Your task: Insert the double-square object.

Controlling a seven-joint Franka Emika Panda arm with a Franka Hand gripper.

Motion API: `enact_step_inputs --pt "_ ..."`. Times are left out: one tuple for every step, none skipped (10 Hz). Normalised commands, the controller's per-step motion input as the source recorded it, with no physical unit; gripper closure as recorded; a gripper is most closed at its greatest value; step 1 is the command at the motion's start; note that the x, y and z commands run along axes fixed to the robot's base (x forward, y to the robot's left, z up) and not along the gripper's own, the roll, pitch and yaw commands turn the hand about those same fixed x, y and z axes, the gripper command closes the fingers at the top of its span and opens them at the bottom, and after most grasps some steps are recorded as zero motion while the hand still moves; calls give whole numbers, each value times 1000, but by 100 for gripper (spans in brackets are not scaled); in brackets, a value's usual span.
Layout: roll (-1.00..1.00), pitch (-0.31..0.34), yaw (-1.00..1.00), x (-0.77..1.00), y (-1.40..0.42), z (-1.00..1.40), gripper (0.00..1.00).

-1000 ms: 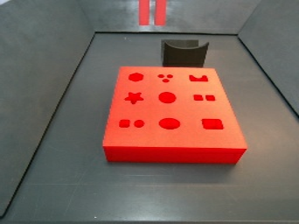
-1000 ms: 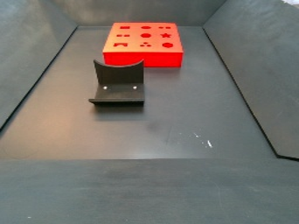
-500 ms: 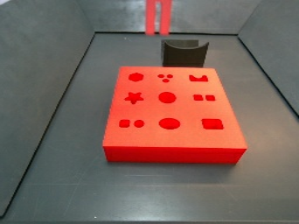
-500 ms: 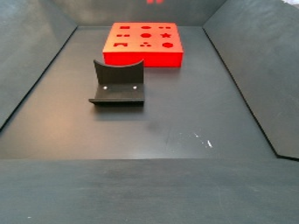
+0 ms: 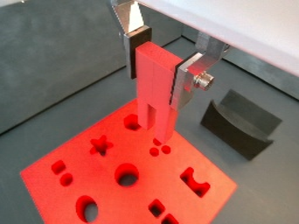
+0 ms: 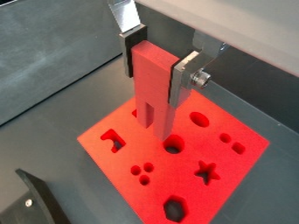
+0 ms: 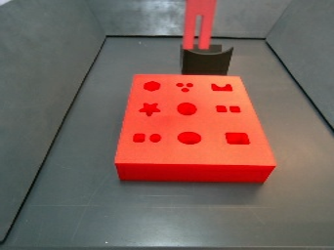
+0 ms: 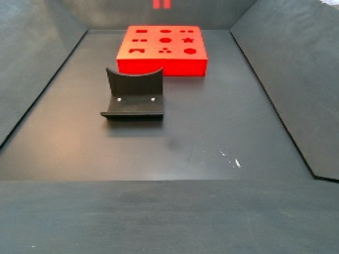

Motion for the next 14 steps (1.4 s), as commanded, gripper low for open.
enact_step_inputs --pt "0 -183 -77 1000 -140 -309 100" --pt "-34 -206 -114 923 -123 -260 100" --pt "-47 -219 -143 866 -140 -260 100" --pt "0 -181 -143 874 -249 -340 100" --pt "106 -36 -126 937 -363 -191 100" --pt "106 -14 -134 920 -363 -203 100" --pt "121 0 -131 791 -309 -174 100" --pt "110 36 0 240 -106 -57 100" --pt "0 0 0 0 0 -29 100" --pt "0 -57 0 43 40 -391 100" --pt "70 0 37 26 0 -489 100" --pt "164 6 14 57 -80 -526 100" --pt "157 24 0 171 -83 -451 100" --pt "144 0 0 189 -46 -383 100"
